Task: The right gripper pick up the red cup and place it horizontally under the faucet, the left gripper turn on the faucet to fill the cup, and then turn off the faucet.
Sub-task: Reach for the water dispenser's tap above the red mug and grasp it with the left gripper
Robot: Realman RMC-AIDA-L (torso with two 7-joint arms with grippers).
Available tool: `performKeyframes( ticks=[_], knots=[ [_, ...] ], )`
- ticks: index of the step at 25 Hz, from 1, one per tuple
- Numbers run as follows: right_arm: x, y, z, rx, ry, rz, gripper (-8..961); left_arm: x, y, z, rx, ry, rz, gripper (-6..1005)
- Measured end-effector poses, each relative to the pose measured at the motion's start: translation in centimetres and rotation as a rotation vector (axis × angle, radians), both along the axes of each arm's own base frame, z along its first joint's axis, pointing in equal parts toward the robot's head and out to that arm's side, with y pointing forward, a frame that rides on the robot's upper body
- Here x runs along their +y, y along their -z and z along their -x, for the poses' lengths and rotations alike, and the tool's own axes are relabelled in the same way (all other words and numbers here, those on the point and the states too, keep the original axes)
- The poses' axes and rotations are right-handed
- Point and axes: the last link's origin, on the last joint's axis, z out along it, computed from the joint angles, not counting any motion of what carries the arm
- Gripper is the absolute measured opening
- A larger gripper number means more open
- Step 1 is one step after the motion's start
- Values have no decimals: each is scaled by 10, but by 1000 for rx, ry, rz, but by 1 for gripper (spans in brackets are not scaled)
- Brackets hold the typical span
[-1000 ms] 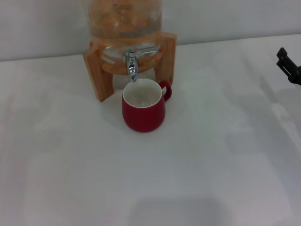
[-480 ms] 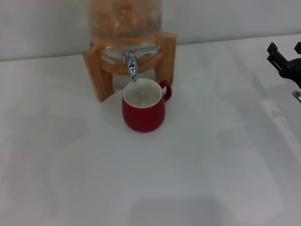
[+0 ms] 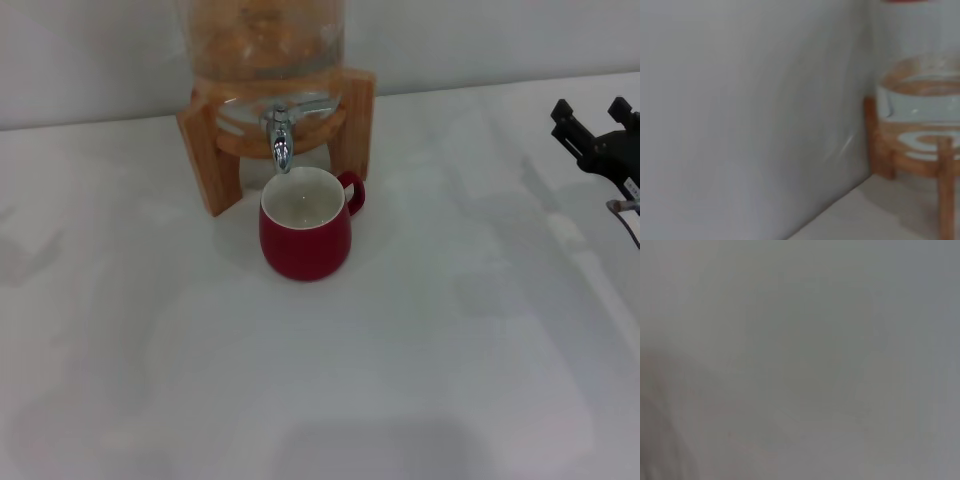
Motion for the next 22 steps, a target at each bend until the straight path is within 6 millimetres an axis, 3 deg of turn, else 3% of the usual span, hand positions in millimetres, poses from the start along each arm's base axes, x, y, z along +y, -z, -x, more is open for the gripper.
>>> performKeyframes(
  ticks=[22],
  knots=[
    [0, 10, 8, 6, -32, 47, 838, 24, 29, -77, -124, 322, 174, 846]
  ],
)
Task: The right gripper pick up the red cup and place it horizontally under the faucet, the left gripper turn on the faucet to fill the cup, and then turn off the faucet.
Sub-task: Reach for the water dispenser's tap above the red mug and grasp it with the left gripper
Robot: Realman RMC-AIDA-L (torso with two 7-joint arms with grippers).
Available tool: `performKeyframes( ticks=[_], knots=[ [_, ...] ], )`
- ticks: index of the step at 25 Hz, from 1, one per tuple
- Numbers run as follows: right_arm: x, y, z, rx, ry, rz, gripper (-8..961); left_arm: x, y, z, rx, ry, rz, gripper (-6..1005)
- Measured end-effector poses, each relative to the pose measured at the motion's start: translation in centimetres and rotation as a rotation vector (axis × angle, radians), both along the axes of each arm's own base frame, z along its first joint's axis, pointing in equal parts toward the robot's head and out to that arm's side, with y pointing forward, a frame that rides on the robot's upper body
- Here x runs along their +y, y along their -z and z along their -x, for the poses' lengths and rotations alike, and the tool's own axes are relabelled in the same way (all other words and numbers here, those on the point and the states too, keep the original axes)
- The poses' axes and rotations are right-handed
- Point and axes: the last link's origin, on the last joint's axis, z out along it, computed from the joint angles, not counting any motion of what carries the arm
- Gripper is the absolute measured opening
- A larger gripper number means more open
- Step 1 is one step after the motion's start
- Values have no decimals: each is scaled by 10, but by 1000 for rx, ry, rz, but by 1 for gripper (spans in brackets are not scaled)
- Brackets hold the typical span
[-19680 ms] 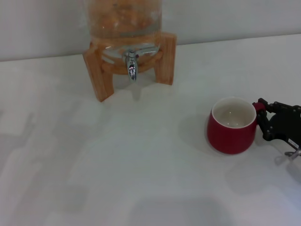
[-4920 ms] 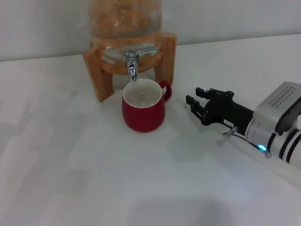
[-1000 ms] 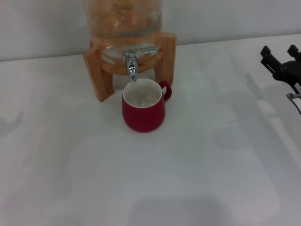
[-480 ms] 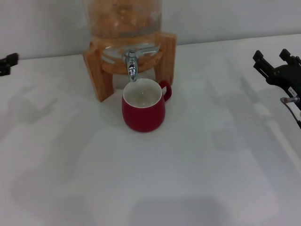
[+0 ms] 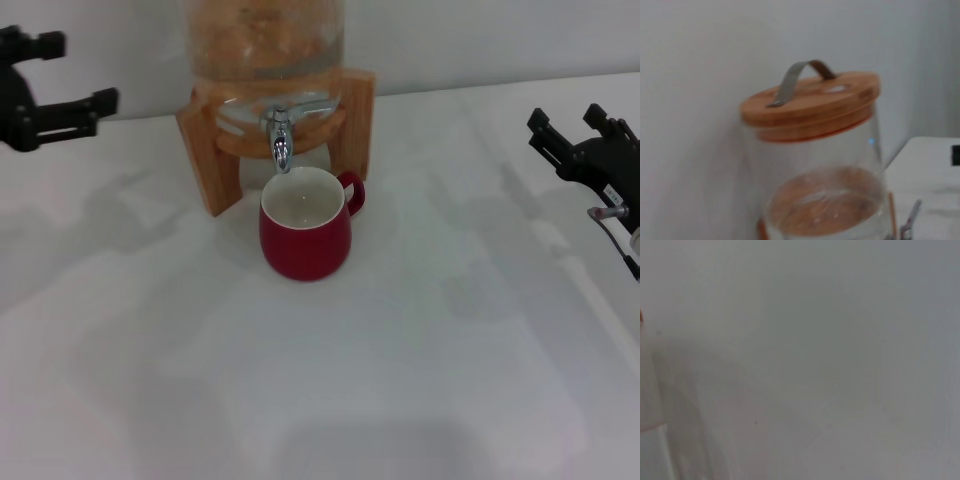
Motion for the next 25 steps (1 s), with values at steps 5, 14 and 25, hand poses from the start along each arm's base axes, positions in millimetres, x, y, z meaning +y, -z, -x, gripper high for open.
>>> performKeyframes(
  ticks=[5, 14, 25],
  knots=[
    [1, 1, 1, -2, -6, 5, 838, 0, 15, -15, -10, 41, 51, 846],
    [-1, 1, 0, -7, -7, 11, 838, -3, 41, -35, -2, 33, 166, 846],
    [-5, 2, -4, -9, 5, 18, 839, -8, 37, -39, 107, -76, 267, 846]
  ],
)
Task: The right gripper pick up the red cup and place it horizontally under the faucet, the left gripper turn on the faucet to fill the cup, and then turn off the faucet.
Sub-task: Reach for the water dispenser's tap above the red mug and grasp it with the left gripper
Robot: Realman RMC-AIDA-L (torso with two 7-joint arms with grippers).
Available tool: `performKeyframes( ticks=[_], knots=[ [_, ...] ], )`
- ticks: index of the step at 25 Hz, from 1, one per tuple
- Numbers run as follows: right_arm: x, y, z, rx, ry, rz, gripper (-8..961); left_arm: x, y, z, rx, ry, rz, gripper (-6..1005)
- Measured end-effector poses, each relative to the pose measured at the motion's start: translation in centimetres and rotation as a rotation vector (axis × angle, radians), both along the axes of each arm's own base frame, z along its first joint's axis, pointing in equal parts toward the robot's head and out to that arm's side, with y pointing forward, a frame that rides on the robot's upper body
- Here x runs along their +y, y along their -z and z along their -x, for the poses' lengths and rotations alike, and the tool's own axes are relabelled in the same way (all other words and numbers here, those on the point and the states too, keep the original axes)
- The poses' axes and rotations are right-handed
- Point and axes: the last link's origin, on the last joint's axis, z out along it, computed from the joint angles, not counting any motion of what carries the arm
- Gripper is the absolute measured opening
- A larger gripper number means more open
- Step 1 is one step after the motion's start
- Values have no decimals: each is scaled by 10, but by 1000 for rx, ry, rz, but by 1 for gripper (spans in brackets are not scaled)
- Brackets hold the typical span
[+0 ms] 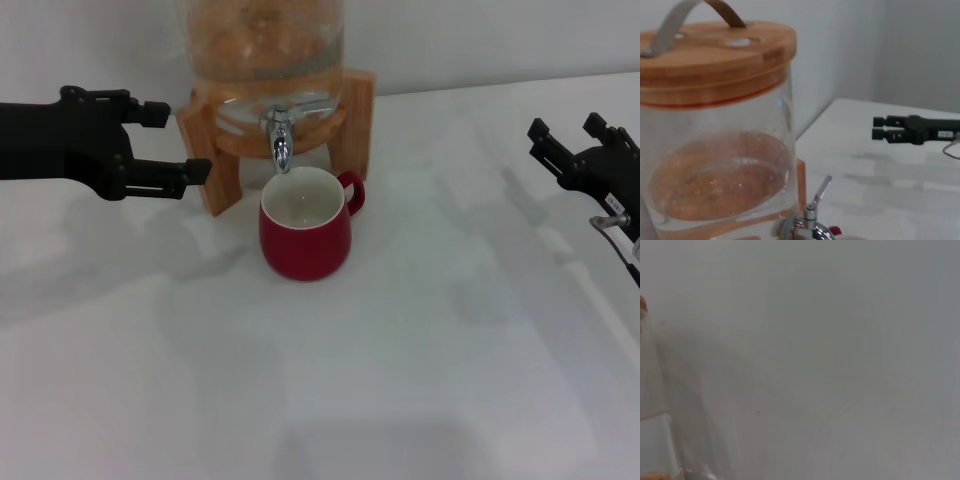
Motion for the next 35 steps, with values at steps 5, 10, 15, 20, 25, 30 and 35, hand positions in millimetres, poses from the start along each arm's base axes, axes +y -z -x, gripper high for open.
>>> performKeyframes(
  ticks=[5, 10, 15, 20, 25, 30, 35],
  knots=[
    [-1, 3, 1, -1, -5, 10, 839, -3, -2, -7, 35, 12, 10, 846],
    [-1, 3, 1, -1, -5, 11, 839, -1, -3, -8, 41, 24, 2, 846],
    [-1, 4, 3, 1, -10, 14, 839, 5, -1, -12, 52, 65, -8, 846],
    [-1, 5, 4, 1, -14, 15, 839, 15, 7, -22, 56, 114, 4, 846],
    [-1, 5, 5, 1, -19, 16, 839, 23, 12, -30, 66, 150, 18, 846],
    [-1, 5, 5, 1, -21, 15, 839, 31, 18, -39, 83, 183, 19, 846],
    [0, 5, 5, 1, -23, 16, 839, 39, 24, -42, 106, 203, 13, 846]
  ],
)
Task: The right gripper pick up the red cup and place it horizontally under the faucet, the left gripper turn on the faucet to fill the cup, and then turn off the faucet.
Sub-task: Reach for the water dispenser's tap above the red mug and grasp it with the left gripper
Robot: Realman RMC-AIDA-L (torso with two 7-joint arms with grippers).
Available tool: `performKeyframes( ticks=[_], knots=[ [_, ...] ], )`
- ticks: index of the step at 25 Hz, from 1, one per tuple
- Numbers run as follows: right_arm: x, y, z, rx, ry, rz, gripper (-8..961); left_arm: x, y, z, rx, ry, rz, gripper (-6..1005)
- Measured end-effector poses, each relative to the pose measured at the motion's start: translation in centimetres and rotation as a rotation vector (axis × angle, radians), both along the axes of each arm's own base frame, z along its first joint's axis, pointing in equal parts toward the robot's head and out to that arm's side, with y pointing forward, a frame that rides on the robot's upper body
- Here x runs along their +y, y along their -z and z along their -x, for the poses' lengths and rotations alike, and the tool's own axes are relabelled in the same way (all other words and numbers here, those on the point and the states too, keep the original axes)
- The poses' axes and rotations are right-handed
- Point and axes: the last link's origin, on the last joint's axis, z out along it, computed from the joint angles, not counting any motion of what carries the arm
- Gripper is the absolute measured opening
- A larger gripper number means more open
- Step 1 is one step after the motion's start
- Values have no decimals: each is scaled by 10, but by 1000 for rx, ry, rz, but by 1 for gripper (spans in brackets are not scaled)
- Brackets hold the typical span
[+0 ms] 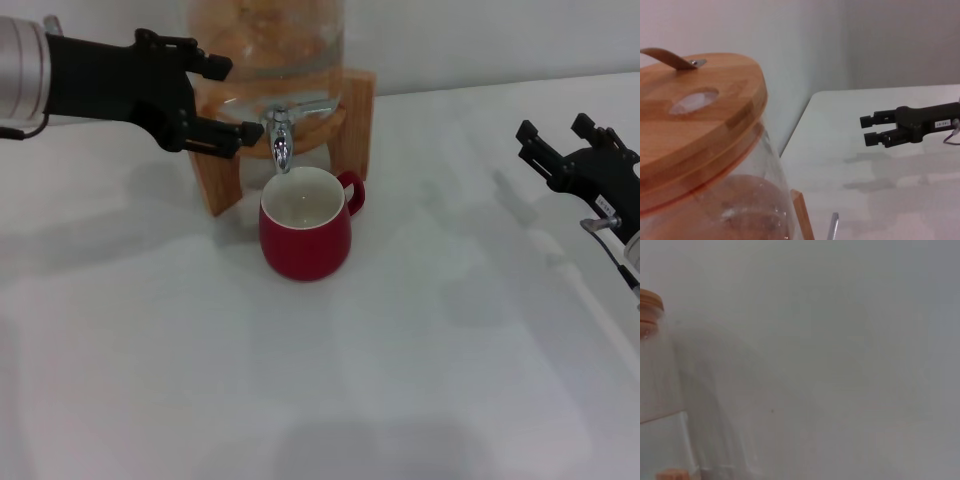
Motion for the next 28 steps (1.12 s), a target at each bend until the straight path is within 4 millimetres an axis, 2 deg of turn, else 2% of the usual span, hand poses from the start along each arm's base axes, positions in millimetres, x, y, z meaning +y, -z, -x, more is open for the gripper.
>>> performKeyframes(
  ticks=[8, 21, 28],
  knots=[
    [1, 1, 2, -2, -6, 2, 839, 7, 14, -9, 31, 53, -3, 846],
    [0, 4, 5, -6, -26, 15, 839, 7, 32, -19, 77, 104, 1, 845],
    [0, 4, 5, -8, -29, 17, 839, 9, 33, -22, 73, 125, -13, 845]
  ],
)
